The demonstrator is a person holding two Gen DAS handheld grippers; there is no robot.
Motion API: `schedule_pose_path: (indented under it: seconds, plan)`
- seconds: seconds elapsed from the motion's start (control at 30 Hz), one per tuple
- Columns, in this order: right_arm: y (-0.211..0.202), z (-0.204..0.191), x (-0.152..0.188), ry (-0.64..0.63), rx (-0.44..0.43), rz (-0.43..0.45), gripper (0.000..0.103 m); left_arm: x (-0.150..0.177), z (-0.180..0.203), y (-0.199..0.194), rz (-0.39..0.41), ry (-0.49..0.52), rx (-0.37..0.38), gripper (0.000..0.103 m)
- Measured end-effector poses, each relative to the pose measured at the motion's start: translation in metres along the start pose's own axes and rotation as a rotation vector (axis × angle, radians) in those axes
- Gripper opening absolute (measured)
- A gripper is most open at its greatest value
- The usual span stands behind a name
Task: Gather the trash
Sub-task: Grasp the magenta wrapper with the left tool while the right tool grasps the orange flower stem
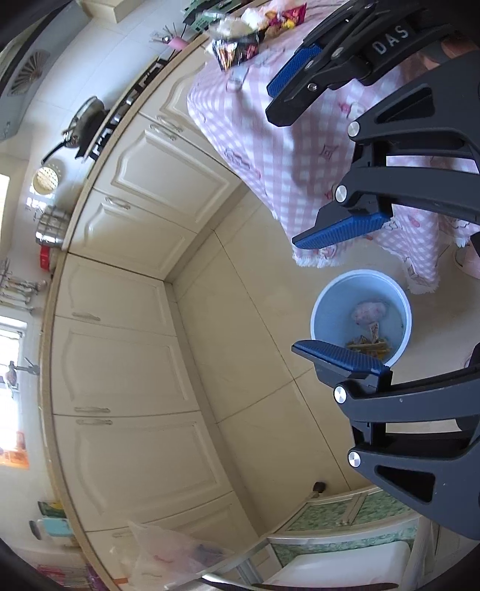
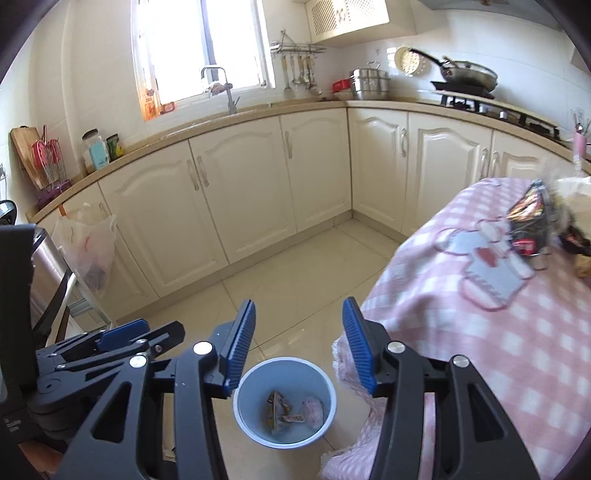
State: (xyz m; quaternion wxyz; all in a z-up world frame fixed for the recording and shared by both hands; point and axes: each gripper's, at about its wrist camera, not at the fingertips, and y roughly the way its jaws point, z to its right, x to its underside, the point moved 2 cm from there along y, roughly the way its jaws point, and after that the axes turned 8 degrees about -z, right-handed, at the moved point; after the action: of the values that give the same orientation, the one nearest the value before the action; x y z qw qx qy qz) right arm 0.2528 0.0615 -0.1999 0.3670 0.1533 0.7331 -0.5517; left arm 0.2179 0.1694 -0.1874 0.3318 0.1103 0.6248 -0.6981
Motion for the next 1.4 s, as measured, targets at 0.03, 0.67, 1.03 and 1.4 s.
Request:
schedule_pose_path:
  seconds: [0.03,0.67,1.03,1.4]
  plan:
    - [-0.007,0.002,0.000,0.002,0.005,0.010,0.049,0.001,0.005,-0.007,0.012,0.010,0.006,0.050]
    - [-0.191,0.180,0.021,0.235,0.311,0.264,0.058,0.023,0.208,-0.080,0.116,0.391,0.254,0.071]
    - [-0.223,0.284,0.050,0.432,0.344,0.269,0.061,0.039,0.327,-0.050,0.036,0.560,0.311,0.071]
    - [-0.206,0.312,0.052,0.492,0.302,0.216,0.063,0.032,0.365,-0.016,-0.029,0.580,0.275,0.065]
